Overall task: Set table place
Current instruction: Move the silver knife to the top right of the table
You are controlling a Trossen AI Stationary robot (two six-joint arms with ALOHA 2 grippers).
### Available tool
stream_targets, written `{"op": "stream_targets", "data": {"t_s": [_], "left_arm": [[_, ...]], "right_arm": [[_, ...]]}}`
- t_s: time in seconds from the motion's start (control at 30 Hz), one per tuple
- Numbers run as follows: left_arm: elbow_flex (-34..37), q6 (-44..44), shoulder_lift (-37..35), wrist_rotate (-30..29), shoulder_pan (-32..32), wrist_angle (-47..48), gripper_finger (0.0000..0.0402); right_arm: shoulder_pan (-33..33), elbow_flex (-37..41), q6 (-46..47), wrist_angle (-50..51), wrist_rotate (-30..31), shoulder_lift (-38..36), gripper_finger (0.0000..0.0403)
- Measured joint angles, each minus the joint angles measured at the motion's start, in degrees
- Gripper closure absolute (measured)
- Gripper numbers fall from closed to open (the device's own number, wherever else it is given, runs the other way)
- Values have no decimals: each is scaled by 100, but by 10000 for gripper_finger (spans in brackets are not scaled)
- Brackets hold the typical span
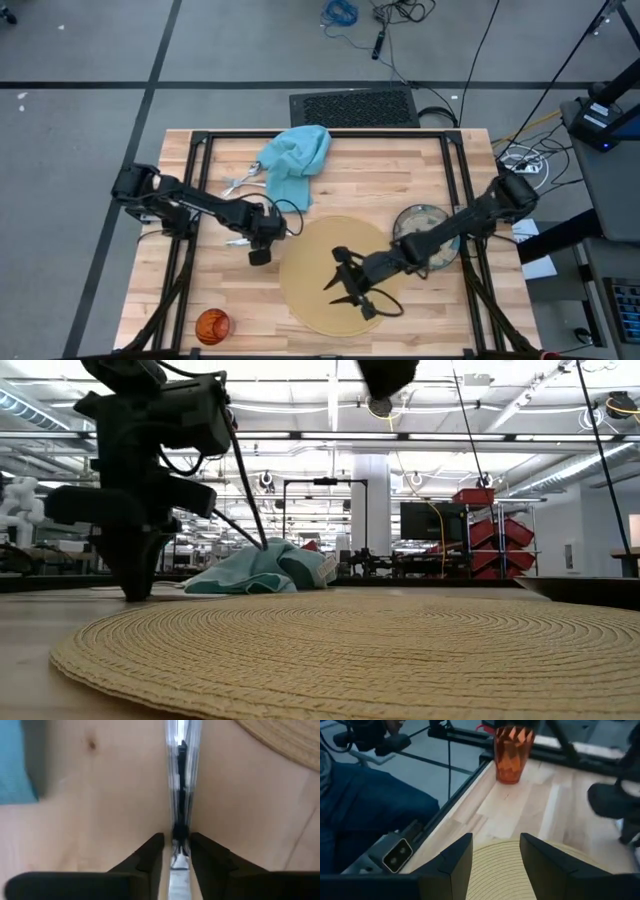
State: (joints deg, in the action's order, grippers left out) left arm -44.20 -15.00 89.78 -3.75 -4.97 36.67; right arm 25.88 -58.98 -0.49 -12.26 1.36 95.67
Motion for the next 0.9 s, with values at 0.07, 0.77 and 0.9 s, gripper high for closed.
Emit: {"op": "stream_targets", "data": {"t_s": [0.07,0.77,0.9], "left_arm": [[4,160,2,5,114,-124,361],[-779,1575,1011,301,1385,-1600,401],[-1312,1801,1379,352,1530,-1591,401]], "right_arm": [[145,0,13,186,279,-187,248],[681,0,540,573,1167,-495,248],[711,1,584,573,1221,-495,248]]}}
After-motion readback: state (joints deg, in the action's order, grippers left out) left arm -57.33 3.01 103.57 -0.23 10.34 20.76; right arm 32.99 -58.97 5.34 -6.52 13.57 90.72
